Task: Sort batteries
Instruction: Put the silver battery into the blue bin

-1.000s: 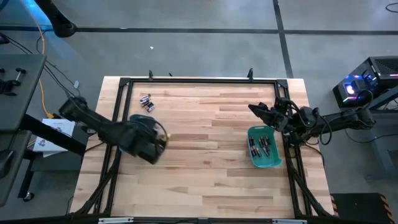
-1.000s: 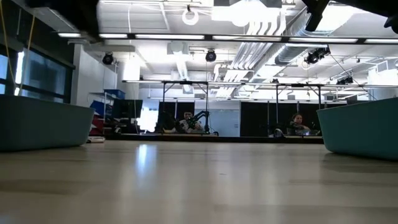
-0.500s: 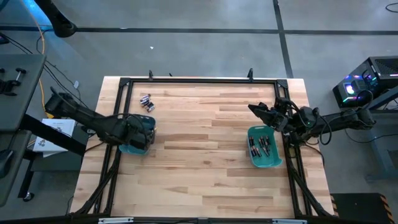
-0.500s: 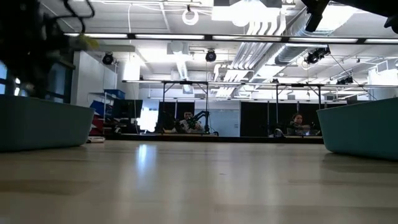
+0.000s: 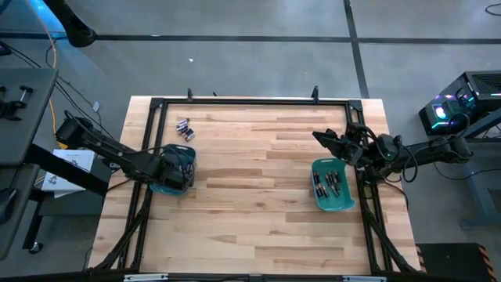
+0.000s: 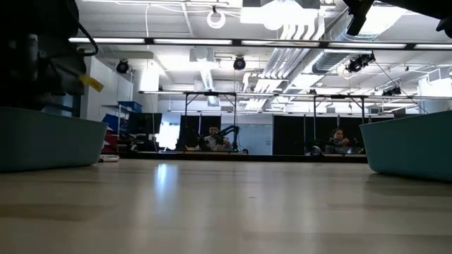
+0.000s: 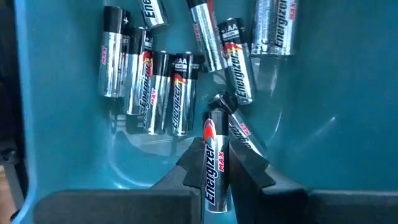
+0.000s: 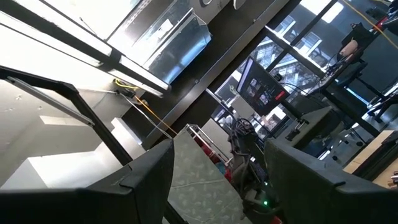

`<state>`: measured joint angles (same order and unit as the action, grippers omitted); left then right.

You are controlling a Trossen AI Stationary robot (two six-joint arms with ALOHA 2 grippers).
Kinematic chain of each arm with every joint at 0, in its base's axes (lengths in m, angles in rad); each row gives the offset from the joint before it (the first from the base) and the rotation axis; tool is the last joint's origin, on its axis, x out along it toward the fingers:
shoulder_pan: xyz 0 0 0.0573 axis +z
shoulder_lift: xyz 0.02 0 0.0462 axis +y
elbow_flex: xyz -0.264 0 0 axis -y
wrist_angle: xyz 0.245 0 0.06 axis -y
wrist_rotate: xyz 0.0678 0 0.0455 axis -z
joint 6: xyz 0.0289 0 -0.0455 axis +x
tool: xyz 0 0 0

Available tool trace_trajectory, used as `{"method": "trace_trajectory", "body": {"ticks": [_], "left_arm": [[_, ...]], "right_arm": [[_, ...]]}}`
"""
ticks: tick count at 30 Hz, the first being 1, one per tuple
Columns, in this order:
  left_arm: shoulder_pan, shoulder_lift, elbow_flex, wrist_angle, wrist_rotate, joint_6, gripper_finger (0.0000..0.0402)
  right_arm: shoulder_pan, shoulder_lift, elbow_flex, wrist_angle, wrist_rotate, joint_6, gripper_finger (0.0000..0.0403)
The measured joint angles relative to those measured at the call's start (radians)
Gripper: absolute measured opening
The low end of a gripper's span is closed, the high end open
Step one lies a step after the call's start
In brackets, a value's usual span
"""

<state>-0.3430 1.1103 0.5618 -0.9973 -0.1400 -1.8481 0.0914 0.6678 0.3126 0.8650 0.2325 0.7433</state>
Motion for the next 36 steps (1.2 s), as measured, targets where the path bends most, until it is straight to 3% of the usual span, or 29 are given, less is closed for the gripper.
{"method": "trace_trajectory", "body": {"ticks": [9,17,22,30,36], "left_arm": [[0.042,0.0,-0.077,0.079,-0.001,-0.009,0.0032],[0.051,0.0,-0.085,0.079,-0.054,-0.026,0.0111],[0.051,-0.017,-0.071,0.069,-0.031,0.011,0.0148],[0.051,-0.056,0.104,-0.104,-0.076,0.063,0.0157],[0.062,-0.056,0.314,-0.227,-0.294,0.178,0.0145]], "right_arm": [[0.0,0.0,0.0,0.0,0.0,0.011,0.0243],[0.0,0.0,0.0,0.0,0.0,0.016,0.0243],[0.0,0.0,0.0,0.0,0.0,0.016,0.0243],[0.0,0.0,0.0,0.0,0.0,0.016,0.0243],[0.0,0.0,0.0,0.0,0.0,0.01,0.0243]]}}
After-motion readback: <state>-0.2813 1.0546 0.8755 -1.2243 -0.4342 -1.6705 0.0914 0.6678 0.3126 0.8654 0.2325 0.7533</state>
